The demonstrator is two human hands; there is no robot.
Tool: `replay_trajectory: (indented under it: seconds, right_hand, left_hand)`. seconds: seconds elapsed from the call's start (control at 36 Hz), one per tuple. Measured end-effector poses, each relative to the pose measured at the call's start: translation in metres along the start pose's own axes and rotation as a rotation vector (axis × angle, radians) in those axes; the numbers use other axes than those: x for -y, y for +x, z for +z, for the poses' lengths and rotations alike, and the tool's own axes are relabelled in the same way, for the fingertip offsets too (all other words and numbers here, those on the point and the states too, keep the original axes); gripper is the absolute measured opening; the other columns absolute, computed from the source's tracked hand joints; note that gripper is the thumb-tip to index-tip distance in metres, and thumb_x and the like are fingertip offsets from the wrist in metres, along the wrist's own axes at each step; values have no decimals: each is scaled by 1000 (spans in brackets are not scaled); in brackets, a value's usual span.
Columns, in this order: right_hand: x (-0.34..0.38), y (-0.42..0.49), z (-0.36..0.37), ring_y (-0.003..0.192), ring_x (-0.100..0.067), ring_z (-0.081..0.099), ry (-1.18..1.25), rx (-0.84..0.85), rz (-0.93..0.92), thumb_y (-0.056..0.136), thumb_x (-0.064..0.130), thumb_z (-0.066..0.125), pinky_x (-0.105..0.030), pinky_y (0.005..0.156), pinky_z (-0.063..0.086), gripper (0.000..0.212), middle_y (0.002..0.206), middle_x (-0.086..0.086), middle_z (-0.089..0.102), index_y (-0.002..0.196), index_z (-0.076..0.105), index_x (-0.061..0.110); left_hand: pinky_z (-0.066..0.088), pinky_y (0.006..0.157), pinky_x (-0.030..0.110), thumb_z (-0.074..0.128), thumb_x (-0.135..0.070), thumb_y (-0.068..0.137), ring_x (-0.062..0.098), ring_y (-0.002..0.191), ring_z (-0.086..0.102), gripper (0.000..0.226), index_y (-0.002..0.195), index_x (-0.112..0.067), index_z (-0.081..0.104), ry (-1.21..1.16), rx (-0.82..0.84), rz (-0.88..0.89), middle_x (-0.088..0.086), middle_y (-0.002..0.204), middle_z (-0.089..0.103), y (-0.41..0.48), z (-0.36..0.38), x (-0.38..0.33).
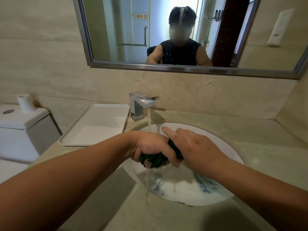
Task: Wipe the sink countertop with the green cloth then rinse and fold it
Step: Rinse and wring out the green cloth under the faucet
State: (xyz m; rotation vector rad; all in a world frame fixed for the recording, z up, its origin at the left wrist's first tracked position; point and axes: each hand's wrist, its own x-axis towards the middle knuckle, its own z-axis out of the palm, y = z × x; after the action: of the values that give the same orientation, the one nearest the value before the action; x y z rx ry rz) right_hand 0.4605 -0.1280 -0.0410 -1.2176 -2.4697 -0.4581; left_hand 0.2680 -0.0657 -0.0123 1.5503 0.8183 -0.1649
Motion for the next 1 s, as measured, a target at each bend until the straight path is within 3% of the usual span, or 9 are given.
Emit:
replay_trajectory:
  seconds: [0.14, 0.28, 0.36, 0.53, 0.64, 0.75, 0.86, 0.92, 1.0]
  right_hand:
    - [-2, 10, 8, 78, -24, 65, 1, 409, 271, 95, 34, 58, -41, 61, 54, 45, 95, 1, 65, 136, 42, 25]
    - [0, 15, 5, 57, -14, 53, 515, 632, 497, 81, 24, 67, -29, 51, 38, 11, 75, 2, 62, 89, 61, 19]
    - [-5, 9, 1, 44, -17, 41, 888, 769, 715, 73, 10, 73, -26, 45, 32, 24, 56, -2, 50, 58, 56, 19]
    - [-13, 5, -7, 46, -10, 23, 1327, 889, 944, 85, 3, 62, -20, 38, 16, 14, 62, -2, 46, 83, 54, 13]
    - [-15, 11, -19, 50, -15, 52, 1433, 572, 985, 93, 2, 65, -23, 39, 45, 19, 82, -20, 69, 111, 59, -2]
    - [-15, 12, -24, 78, -30, 77, 1282, 65, 942, 88, 10, 75, -47, 73, 66, 37, 92, -15, 80, 121, 58, 13]
    - [-4, -6, -14, 117, -8, 60, 628, -58, 506, 78, 44, 63, -27, 95, 51, 72, 131, 11, 59, 146, 41, 37]
    - [-3, -14, -5, 150, -20, 32, 300, -80, 286, 86, 32, 64, -44, 118, 37, 91, 162, -1, 32, 162, 14, 27]
    - [-7, -11, -2, 157, -35, 19, -64, -238, 51, 82, 11, 70, -59, 122, 29, 98, 170, -17, 22, 162, 14, 6]
  left_hand:
    - [45, 52, 31, 73, -20, 87, 26, 57, 55, 17, 77, -10, 64, 652, -438, -62, 10, 71, 62, 11, 17, -9]
    - [47, 54, 30, 66, -29, 90, 26, 61, 65, 21, 93, -9, 74, 1006, -562, -70, 9, 74, 73, 19, 32, -3]
    - [44, 51, 31, 63, -34, 93, 22, 64, 62, 17, 101, -19, 64, 1159, -695, 60, 0, 75, 64, 23, 41, 10]
    - [36, 52, 35, 60, -28, 98, 27, 74, 59, 28, 123, -24, 48, 1423, -837, 529, 2, 97, 57, 28, 37, 37]
    - [43, 59, 34, 62, -32, 92, 28, 80, 67, 12, 100, -26, 55, 968, -849, 376, 1, 89, 67, 25, 21, 20]
    - [37, 40, 25, 64, -19, 90, 16, 51, 53, 13, 102, -15, 65, 21, -603, 180, 1, 68, 63, 19, -9, 7]
    - [25, 34, 18, 57, -15, 91, 10, 47, 39, 11, 100, -10, 60, -475, -254, 122, 1, 66, 53, 7, -25, 0]
    - [24, 33, 16, 57, -17, 89, 8, 45, 39, 9, 95, -11, 62, -565, -89, 123, 1, 66, 50, 4, -25, -2]
    - [22, 34, 14, 54, -18, 88, 5, 44, 41, 13, 92, -11, 64, -571, 111, 119, -1, 65, 49, 1, -16, -4]
